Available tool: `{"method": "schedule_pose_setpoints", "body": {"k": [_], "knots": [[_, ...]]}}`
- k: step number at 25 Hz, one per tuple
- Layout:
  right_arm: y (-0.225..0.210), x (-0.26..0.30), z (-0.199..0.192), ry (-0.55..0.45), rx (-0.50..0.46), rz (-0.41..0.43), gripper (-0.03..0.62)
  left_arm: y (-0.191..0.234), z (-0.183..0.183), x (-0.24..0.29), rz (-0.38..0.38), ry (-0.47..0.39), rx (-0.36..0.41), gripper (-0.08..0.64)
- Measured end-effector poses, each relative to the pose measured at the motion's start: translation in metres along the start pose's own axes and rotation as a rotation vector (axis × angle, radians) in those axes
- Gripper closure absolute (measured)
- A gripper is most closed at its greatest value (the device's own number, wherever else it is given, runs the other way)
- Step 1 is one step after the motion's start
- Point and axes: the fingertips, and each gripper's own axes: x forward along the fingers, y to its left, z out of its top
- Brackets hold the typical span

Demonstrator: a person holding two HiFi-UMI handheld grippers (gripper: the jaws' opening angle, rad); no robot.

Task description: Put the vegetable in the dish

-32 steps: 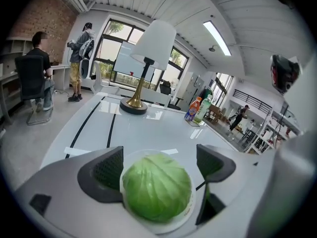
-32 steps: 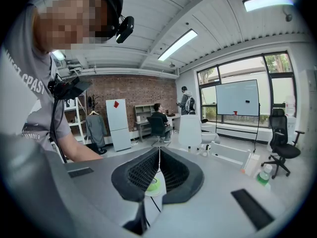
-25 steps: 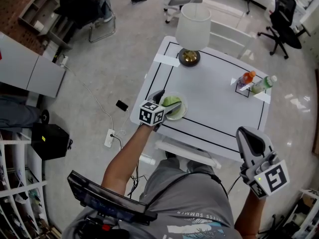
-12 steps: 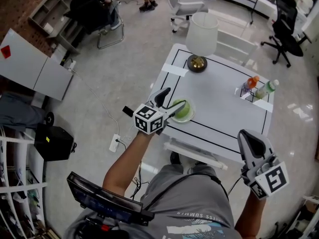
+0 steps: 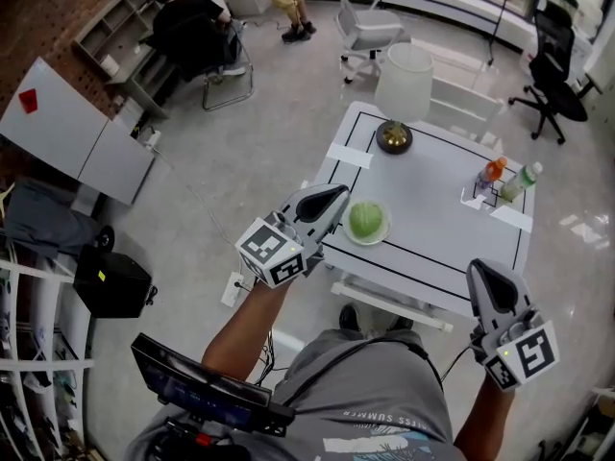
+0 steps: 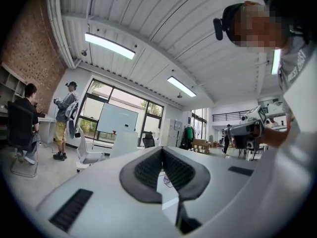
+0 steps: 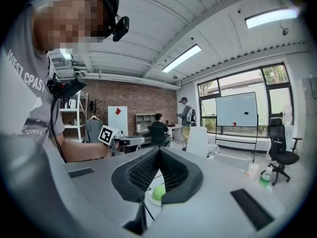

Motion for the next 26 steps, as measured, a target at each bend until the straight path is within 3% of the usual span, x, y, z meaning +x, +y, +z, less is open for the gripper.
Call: {"method": "schedule_pose_setpoints", "body": {"k": [6, 12, 16, 20, 26], "knots": [[0.016, -0.006, 0.008, -0.034, -0.005, -0.005, 0.586, -0.046, 0.053, -0.021, -0.101, -0.057, 0.046, 0.554], [0.028, -0.038, 0.010, -0.040, -0.021, -0.019, 0.586, -0.092, 0.078, -0.043, -0.128, -0.072, 0.081, 0.553], [0.033, -0.070, -0.001, -0.031, -0.029, -0.033, 0.586, -0.121, 0.079, -0.058, -0.115, -0.074, 0.092, 0.552], [0.047, -0.110, -0.003, -0.031, -0.022, -0.045, 0.586, -0.156, 0.076, -0.075, -0.098, -0.063, 0.049, 0.552], [0.053, -0.188, -0.026, -0.047, 0.010, -0.078, 0.586, -0.234, 0.052, -0.069, -0.136, -0.035, 0.018, 0.552]]}}
